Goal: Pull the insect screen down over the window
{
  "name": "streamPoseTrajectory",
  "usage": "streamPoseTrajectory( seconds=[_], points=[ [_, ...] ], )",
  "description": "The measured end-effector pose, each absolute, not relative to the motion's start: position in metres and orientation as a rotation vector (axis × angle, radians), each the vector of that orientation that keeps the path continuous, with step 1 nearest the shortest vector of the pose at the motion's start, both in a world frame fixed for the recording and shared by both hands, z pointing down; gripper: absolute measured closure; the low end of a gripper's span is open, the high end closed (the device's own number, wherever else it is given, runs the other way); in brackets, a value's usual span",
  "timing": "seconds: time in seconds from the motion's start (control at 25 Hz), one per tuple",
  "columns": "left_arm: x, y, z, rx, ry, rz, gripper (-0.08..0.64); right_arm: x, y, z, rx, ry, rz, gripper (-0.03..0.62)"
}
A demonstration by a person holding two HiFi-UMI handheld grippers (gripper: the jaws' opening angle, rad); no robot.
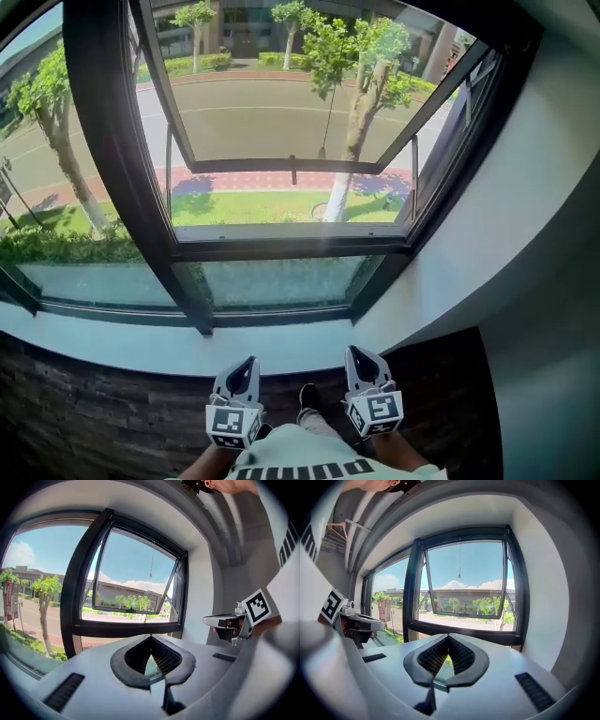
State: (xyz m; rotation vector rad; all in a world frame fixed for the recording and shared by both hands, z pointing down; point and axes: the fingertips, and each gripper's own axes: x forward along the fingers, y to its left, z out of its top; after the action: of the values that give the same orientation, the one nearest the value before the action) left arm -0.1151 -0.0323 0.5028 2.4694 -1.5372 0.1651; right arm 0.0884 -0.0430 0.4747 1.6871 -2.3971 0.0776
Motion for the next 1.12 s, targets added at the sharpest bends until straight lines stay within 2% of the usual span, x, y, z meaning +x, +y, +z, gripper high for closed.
streamPoseTrajectory(
  seconds=[0.28, 0.52, 0.72, 0.92, 0.96, 1.04, 1.12],
  points=[
    [-0.097, -0.117, 0.488, 2.415, -1.685, 0.151, 0.546, 0.114, -0.142, 0.465, 1.587, -2.517, 0.010, 0.586],
    [-0.062, -0.191, 0.436, 2.468, -1.754, 0.118, 0.546, 0.145, -0.215, 0.420, 1.465, -2.593, -0.168, 0.586],
    [-0.052, -0.242, 0.379, 2.579, -1.923, 0.206, 0.546, 0.175, -0.267, 0.366, 1.403, -2.608, -0.436, 0.586],
    [-0.055, -0.273, 0.301, 2.761, -2.051, 0.356, 0.540, 0.197, -0.306, 0.265, 1.433, -2.530, -0.827, 0.586],
    [-0.056, -0.279, 0.281, 2.818, -2.065, 0.399, 0.502, 0.199, -0.312, 0.241, 1.440, -2.489, -0.916, 0.586],
    [-0.059, -0.293, 0.241, 2.909, -2.097, 0.544, 0.376, 0.200, -0.322, 0.194, 1.440, -2.372, -1.093, 0.574],
    [-0.067, -0.307, 0.201, 2.940, -2.198, 0.730, 0.334, 0.197, -0.329, 0.151, 1.424, -2.209, -1.274, 0.461]
  ],
)
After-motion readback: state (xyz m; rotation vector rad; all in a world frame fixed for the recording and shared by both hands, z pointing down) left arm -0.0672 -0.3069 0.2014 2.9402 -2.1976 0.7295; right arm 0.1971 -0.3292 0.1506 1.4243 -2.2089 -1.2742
